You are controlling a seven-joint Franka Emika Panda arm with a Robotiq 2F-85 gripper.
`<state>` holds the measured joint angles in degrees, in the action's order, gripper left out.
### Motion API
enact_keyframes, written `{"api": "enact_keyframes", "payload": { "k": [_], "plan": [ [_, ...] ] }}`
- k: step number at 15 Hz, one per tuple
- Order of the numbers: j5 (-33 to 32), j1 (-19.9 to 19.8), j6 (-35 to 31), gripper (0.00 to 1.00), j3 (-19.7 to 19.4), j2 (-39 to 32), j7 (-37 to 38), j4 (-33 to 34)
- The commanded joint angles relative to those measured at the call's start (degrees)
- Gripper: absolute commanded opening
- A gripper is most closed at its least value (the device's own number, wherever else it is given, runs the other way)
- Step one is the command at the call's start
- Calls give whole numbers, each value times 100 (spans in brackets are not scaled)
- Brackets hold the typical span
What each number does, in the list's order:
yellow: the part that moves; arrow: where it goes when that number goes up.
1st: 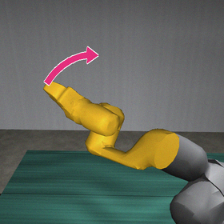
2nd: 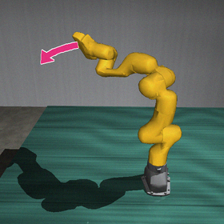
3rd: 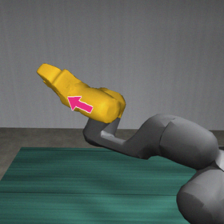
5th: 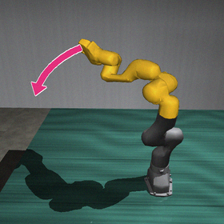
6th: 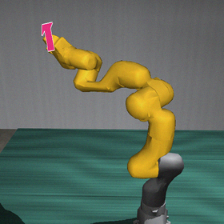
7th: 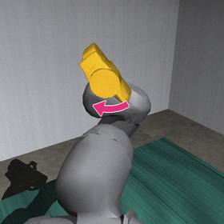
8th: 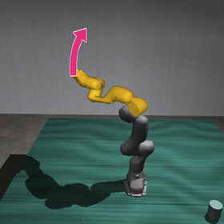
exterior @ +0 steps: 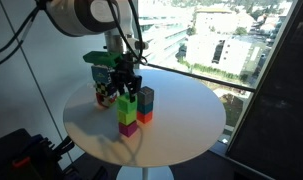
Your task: Put the green block on the yellow block
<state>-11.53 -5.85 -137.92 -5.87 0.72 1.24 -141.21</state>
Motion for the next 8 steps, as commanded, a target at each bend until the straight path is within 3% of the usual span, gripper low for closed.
{"api": "enact_keyframes", "payload": {
  "k": [1, 8],
  "plan": [
    [-65, 26, -64, 28, 35, -60, 204, 64],
    [-73, 65, -75, 28, 61, -153, 338, 110]
  ]
}}
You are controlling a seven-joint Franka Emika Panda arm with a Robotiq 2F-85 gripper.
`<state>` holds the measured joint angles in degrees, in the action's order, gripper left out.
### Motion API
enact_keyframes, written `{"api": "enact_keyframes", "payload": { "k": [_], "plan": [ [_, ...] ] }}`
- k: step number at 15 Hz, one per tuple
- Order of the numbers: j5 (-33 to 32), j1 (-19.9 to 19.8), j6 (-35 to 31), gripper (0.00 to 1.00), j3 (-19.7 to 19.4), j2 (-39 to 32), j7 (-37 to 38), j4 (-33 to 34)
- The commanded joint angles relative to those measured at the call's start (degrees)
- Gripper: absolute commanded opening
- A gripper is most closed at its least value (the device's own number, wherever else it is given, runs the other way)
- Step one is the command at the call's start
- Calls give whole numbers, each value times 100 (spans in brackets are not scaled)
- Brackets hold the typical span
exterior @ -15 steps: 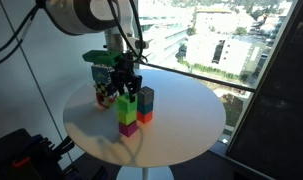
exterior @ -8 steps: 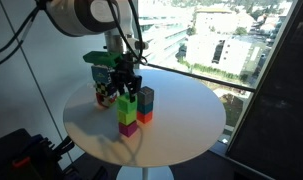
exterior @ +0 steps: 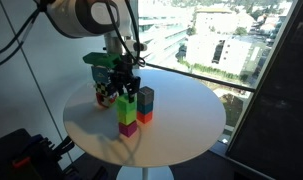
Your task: Put the green block on the yellow block
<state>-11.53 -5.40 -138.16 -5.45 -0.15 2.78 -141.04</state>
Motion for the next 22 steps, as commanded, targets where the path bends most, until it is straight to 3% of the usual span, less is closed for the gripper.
{"api": "enact_keyframes", "payload": {
  "k": [1, 8, 10, 12, 14, 22],
  "plan": [
    [-72, 22, -57, 28, 22, -76, 199, 100],
    [-106, 28, -120, 28, 11, -160, 268, 133],
    [-106, 25, -127, 79, 3, -184, 282, 130],
    [-103, 23, -119, 82, -3, -205, 296, 129],
    [-99, 21, -109, 99, -8, -218, 297, 130],
    [76, 11, 34, 100, -12, -40, 116, 107]
  ]
}}
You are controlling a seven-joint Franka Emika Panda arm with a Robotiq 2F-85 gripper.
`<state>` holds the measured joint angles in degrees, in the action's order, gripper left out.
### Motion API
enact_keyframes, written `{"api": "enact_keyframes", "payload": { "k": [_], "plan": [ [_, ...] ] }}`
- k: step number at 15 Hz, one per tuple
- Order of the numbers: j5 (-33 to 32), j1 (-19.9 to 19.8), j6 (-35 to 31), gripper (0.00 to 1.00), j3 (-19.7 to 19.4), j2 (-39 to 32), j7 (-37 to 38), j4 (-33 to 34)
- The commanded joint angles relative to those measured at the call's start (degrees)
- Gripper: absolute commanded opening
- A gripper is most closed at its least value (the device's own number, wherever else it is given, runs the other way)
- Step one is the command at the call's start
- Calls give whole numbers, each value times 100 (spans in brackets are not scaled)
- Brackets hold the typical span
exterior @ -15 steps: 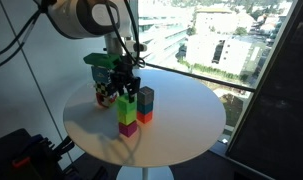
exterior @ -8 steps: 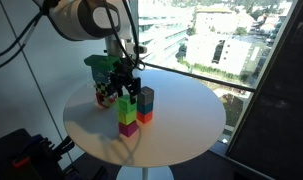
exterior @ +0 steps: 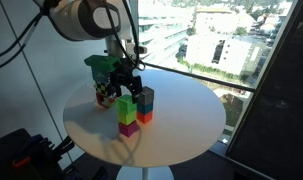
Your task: Put the green block on the yellow block
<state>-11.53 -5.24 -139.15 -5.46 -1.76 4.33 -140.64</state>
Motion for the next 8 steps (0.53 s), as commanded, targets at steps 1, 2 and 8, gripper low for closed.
{"api": "enact_keyframes", "payload": {
  "k": [1, 2, 8],
  "plan": [
    [162, -5, 178, 100, -4, 160, -113, 74],
    [214, -5, 196, 100, -1, 185, -143, 80],
    [630, -6, 443, 100, 1, 437, -403, 89]
  ]
}}
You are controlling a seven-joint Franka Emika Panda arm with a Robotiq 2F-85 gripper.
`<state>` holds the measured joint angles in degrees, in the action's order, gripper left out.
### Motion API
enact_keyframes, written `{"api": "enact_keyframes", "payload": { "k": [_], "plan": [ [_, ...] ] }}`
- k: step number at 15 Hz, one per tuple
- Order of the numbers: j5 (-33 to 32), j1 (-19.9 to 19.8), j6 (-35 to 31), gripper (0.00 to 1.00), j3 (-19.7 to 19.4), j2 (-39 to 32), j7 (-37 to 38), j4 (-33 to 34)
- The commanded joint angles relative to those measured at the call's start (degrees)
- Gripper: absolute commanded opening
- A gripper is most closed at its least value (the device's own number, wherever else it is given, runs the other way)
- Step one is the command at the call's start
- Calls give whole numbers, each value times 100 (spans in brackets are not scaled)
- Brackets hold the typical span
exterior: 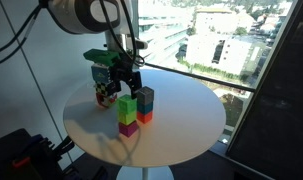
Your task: Put the green block on the yellow block
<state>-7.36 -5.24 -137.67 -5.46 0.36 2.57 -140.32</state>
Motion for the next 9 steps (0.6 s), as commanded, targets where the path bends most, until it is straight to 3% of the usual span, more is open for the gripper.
{"api": "enact_keyframes", "payload": {
  "k": [1, 9],
  "plan": [
    [258, -7, 378, 100, -1, 282, -285, 67],
    [33, -24, 1354, 100, 8, 877, -408, 159]
  ]
}}
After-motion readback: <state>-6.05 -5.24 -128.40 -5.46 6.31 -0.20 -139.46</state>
